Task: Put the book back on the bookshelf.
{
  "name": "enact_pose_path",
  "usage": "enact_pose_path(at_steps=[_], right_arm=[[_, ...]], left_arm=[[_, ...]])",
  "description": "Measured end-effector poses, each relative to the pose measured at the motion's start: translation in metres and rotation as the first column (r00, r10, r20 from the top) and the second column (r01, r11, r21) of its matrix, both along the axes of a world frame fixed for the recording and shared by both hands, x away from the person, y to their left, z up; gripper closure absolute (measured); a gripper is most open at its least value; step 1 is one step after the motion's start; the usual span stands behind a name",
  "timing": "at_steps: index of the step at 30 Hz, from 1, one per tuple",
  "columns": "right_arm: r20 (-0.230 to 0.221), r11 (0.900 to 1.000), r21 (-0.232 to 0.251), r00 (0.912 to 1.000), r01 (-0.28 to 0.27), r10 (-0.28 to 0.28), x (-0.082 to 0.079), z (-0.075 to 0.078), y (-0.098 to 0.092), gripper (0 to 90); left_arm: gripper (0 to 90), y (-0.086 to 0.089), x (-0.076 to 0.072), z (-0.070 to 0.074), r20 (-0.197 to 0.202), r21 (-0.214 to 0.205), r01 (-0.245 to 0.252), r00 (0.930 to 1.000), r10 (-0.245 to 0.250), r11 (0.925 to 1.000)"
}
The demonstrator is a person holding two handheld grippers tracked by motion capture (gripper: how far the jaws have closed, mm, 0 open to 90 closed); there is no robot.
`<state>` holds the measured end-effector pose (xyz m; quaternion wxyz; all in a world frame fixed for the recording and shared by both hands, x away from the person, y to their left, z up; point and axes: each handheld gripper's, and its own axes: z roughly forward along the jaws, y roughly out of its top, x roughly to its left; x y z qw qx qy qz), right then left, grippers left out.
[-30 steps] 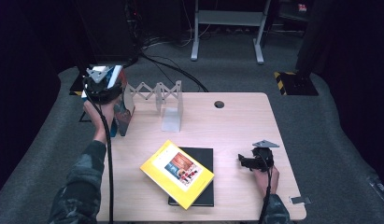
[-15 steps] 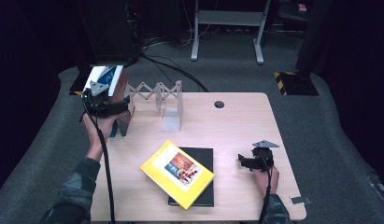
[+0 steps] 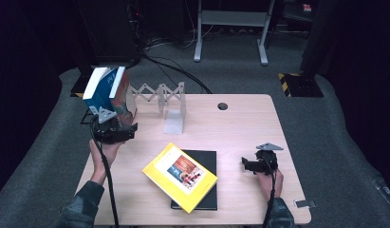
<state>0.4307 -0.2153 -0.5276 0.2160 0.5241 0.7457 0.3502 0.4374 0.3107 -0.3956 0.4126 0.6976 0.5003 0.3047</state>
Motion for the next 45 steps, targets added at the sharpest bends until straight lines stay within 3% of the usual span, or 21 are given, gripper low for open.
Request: enact_pose_path(at_steps=[4,7,10,12,18,22,28,31,37,39,45], right_arm=[[-0.001,1.0,-0.001,1.0,0.0,0.0,0.0,0.0,0.0,13.8],[0.0,1.0,-0.002,1.0,0.0,0.0,0.0,0.0,0.0,13.8],[0.0,1.0,-0.002,1.0,0.001,-0.001,0.0,0.0,0.0,13.8],[0.0,1.0,-0.005,1.0,0.0,0.0,0.0,0.0,0.0,13.8],[0.0,1.0,-0.004,1.0,0.0,0.0,0.0,0.0,0.0,13.9],[0.0,1.0,-0.003,1.0,0.0,0.0,0.0,0.0,0.0,13.9],[0.0,1.0,-0.003,1.0,0.001,-0.001,0.0,0.0,0.0,13.9],[0.0,1.0,-0.004,1.0,0.001,-0.001,0.0,0.0,0.0,13.9],[0.0,1.0,-0.004,1.0,0.002,-0.002,0.0,0.0,0.0,13.9],[0.0,1.0,-0.004,1.0,0.002,-0.002,0.0,0.0,0.0,13.9],[0.0,1.0,-0.004,1.0,0.002,-0.002,0.0,0.0,0.0,13.8]], left_arm=[[12.3,0.0,0.0,-0.014,-0.005,-0.009,-0.012,0.9999,0.012,0.9999],[14.8,-0.002,0.006,-0.018,-0.013,-0.039,0.036,0.9992,-0.037,0.9986],[15.5,-0.01,0.015,-0.016,-0.005,-0.032,0.071,0.9974,-0.071,0.9969],[15.8,-0.014,0.024,-0.013,-0.007,-0.001,0.083,0.9965,-0.083,0.9965],[16.0,-0.008,0.058,-0.007,-0.003,-0.005,0.042,0.9991,-0.042,0.9991],[16.5,-0.002,0.068,-0.007,0.004,-0.008,0.001,1.0,-0.001,1.0],[16.3,0.01,0.071,-0.01,0.006,-0.015,-0.059,0.9982,0.06,0.9981],[15.9,0.02,0.073,-0.015,-0.012,-0.045,-0.088,0.9961,0.087,0.9951],[14.9,0.022,0.073,-0.017,-0.035,-0.057,-0.085,0.9959,0.084,0.9947],[14.8,0.021,0.072,-0.018,-0.02,-0.058,-0.084,0.9964,0.083,0.9948],[13.6,0.018,0.062,-0.021,-0.04,-0.042,-0.053,0.9979,0.052,0.9977]])
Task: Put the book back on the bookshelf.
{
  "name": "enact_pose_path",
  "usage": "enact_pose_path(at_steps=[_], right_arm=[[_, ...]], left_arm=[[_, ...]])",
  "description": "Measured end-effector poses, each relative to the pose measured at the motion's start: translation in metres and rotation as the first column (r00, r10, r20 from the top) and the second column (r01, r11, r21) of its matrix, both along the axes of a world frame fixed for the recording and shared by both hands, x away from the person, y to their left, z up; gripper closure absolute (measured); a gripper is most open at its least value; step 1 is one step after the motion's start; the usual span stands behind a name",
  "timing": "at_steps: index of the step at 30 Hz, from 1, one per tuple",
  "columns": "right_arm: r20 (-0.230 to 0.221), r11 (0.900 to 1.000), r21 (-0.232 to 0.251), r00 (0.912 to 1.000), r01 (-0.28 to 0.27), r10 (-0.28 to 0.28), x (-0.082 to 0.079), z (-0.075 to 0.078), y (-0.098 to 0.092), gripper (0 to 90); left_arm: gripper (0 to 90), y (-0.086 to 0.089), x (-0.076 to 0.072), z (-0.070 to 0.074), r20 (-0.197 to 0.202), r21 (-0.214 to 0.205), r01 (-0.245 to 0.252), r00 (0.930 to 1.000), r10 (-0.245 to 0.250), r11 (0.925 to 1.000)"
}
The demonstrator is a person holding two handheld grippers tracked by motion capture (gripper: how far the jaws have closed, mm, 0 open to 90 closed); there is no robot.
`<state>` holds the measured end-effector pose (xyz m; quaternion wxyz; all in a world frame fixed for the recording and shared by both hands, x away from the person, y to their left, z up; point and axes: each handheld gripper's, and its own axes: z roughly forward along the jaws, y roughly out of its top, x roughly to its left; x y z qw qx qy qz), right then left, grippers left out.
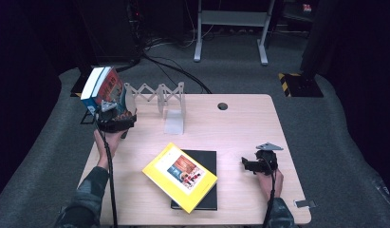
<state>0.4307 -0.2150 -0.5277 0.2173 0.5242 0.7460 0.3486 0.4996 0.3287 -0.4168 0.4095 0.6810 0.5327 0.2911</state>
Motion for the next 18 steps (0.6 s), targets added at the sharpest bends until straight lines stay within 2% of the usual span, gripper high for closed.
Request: enact_pose_path(at_steps=[5,7,18], right_arm=[[0.0,1.0,0.0,1.0,0.0,0.0,0.0,0.0,0.0,13.8],[0.001,1.0,-0.001,1.0,0.0,0.0,0.0,0.0,0.0,13.8],[0.004,0.9997,-0.023,1.0,-0.006,0.006,-0.001,0.0,0.002,13.8]], left_arm=[[11.4,-0.003,-0.011,-0.006,-0.024,-0.005,0.029,0.9993,-0.029,0.9996],[10.7,-0.004,-0.02,-0.01,-0.041,-0.007,0.05,0.9979,-0.05,0.9987],[4.7,-0.004,-0.049,-0.032,-0.099,0.014,0.095,0.9907,-0.093,0.9954]])
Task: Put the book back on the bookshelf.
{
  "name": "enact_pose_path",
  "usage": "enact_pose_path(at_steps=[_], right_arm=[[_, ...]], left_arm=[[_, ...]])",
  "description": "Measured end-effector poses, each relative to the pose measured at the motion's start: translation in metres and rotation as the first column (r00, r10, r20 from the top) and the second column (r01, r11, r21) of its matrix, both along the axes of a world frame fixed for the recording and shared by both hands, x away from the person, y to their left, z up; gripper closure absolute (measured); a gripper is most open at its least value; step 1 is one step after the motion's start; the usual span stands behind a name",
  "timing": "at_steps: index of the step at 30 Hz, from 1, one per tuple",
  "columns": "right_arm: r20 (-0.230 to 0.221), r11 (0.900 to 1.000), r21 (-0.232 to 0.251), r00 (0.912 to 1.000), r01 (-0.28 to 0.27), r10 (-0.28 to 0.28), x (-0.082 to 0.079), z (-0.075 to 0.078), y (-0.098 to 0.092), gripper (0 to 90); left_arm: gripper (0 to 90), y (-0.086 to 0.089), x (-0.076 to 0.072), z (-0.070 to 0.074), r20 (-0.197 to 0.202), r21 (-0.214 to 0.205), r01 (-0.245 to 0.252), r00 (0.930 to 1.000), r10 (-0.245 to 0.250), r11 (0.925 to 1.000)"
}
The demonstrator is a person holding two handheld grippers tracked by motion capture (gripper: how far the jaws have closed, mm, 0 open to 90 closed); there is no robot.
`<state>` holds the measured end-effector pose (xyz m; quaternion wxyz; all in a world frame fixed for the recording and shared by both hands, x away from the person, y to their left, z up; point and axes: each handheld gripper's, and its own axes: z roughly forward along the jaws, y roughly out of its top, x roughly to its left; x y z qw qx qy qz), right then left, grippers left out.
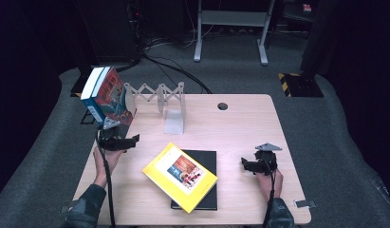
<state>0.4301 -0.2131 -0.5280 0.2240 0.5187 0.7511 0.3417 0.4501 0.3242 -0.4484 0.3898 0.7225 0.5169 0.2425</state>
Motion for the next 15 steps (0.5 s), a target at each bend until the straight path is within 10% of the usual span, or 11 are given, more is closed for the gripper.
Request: enact_pose_path(at_steps=[15], right_arm=[[-0.012,0.9999,-0.01,0.9999,-0.007,0.007,-0.001,0.001,0.002,13.0]], left_arm=[[0.1,0.004,-0.042,-0.033,-0.064,-0.018,0.025,0.9976,-0.026,0.9995]])
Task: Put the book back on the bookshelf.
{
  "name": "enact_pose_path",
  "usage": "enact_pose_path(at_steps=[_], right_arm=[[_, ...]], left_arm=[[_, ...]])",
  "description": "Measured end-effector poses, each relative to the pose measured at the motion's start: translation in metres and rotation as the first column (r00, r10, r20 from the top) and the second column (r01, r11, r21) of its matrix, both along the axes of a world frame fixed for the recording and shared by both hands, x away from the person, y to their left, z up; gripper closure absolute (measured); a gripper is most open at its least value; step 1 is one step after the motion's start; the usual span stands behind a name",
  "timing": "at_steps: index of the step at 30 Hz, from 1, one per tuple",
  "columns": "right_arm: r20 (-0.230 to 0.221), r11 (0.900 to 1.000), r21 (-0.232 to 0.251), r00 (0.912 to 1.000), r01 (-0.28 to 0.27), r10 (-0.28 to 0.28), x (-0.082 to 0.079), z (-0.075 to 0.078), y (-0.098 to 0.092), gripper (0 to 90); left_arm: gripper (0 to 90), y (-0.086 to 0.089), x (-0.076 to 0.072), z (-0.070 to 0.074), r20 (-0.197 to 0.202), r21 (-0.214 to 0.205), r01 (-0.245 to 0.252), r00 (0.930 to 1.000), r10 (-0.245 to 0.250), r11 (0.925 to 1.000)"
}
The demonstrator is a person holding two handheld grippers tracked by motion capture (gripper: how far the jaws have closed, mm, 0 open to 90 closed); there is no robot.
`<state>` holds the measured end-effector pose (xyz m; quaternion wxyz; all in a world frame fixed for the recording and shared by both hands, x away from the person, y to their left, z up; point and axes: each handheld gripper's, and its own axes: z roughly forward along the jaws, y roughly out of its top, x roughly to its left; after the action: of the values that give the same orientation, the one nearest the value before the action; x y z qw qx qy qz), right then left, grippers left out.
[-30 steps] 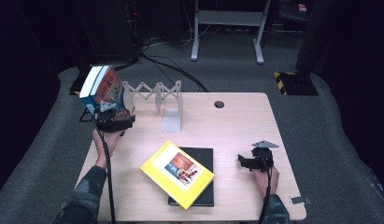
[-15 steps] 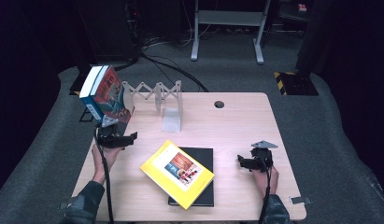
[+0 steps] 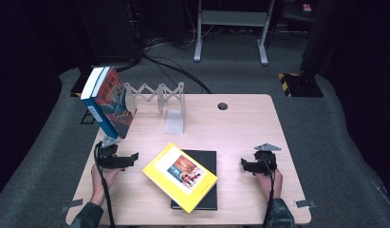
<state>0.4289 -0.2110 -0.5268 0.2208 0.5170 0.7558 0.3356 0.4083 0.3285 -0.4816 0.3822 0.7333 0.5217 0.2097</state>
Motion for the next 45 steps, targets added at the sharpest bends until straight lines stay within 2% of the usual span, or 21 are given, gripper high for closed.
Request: enact_pose_path(at_steps=[1,4,8,11,14,15,16,19,20,26,27,29,30,32,36,39,42,44,45], right_arm=[[-0.03,0.9994,0.033,0.9996,0.001,0.0,0.0,0.002,0.001,11.3],[-0.05,0.9985,0.053,0.9987,-0.01,0.013,-0.002,0.009,0.005,10.8],[-0.017,0.9949,0.074,0.9974,-0.069,0.071,-0.01,0.034,0.024,10.8],[-0.005,0.9869,0.072,0.9894,-0.144,0.145,-0.016,0.054,0.047,11.0],[0.01,0.9734,0.067,0.9757,-0.219,0.219,-0.022,0.066,0.072,11.8],[0.013,0.9653,0.077,0.9684,-0.249,0.249,-0.024,0.069,0.081,12.0],[0.01,0.9615,0.086,0.9652,-0.261,0.261,-0.025,0.07,0.087,12.1],[0.01,0.9413,0.092,0.9455,-0.325,0.325,-0.029,0.076,0.112,12.9],[0.008,0.9341,0.082,0.9374,-0.348,0.348,-0.03,0.076,0.119,13.0],[-0.039,0.9051,0.045,0.9046,-0.423,0.425,-0.032,0.066,0.151,18.1],[-0.061,0.9059,0.048,0.904,-0.421,0.423,-0.033,0.063,0.154,21.3],[-0.066,0.904,0.024,0.9016,-0.427,0.427,-0.032,0.058,0.157,24.6],[-0.077,0.9049,0.027,0.9017,-0.425,0.425,-0.032,0.056,0.157,25.9],[-0.08,0.8954,0.054,0.8919,-0.442,0.445,-0.03,0.054,0.154,30.2],[-0.075,0.8919,0.085,0.8898,-0.444,0.45,-0.03,0.052,0.152,36.9],[-0.074,0.895,0.104,0.894,-0.434,0.442,-0.032,0.051,0.151,39.5],[-0.071,0.8962,0.102,0.8954,-0.432,0.44,-0.034,0.052,0.15,41.5],[-0.073,0.8998,0.102,0.8989,-0.424,0.432,-0.035,0.052,0.149,42.6],[-0.065,0.8983,0.1,0.898,-0.428,0.435,-0.035,0.052,0.148,42.9]], left_arm=[[0.1,-0.001,-0.003,-0.001,-0.001,0.002,0.004,1.0,-0.004,1.0],[0.1,-0.003,-0.01,-0.004,-0.001,0.007,0.016,0.9999,-0.016,0.9999],[0.0,-0.005,-0.015,-0.004,0.0,0.013,0.024,0.9997,-0.024,0.9996],[0.0,-0.006,-0.02,-0.004,0.0,0.005,0.033,0.9995,-0.033,0.9994],[0.0,-0.007,-0.025,-0.005,0.003,0.0,0.038,0.9993,-0.038,0.9993],[0.0,-0.007,-0.026,-0.006,0.007,-0.001,0.037,0.9993,-0.037,0.9993],[0.0,-0.007,-0.027,-0.005,0.002,0.003,0.042,0.9991,-0.042,0.9991],[0.0,-0.007,-0.032,-0.006,-0.008,-0.005,0.054,0.9985,-0.054,0.9985],[0.0,-0.008,-0.033,-0.006,-0.006,-0.004,0.054,0.9985,-0.055,0.9985],[0.0,-0.015,-0.039,-0.01,-0.022,-0.01,0.096,0.9951,-0.096,0.9953],[0.0,-0.016,-0.04,-0.01,-0.028,-0.008,0.102,0.9943,-0.103,0.9947],[0.0,-0.018,-0.041,-0.011,-0.03,-0.01,0.109,0.9936,-0.109,0.994],[0.0,-0.018,-0.042,-0.012,-0.035,-0.004,0.116,0.9926,-0.117,0.9932],[0.0,-0.02,-0.042,-0.013,-0.045,0.005,0.123,0.9914,-0.123,0.9924],[0.0,-0.023,-0.042,-0.017,-0.048,0.01,0.126,0.991,-0.125,0.992],[0.0,-0.025,-0.041,-0.019,-0.041,0.003,0.115,0.9925,-0.115,0.9933],[0.0,-0.027,-0.037,-0.018,-0.047,0.01,0.11,0.9929,-0.109,0.9939],[0.0,-0.03,-0.032,-0.019,-0.036,0.014,0.101,0.9943,-0.1,0.9948],[0.0,-0.031,-0.029,-0.018,-0.044,0.018,0.106,0.9935,-0.105,0.9943]])
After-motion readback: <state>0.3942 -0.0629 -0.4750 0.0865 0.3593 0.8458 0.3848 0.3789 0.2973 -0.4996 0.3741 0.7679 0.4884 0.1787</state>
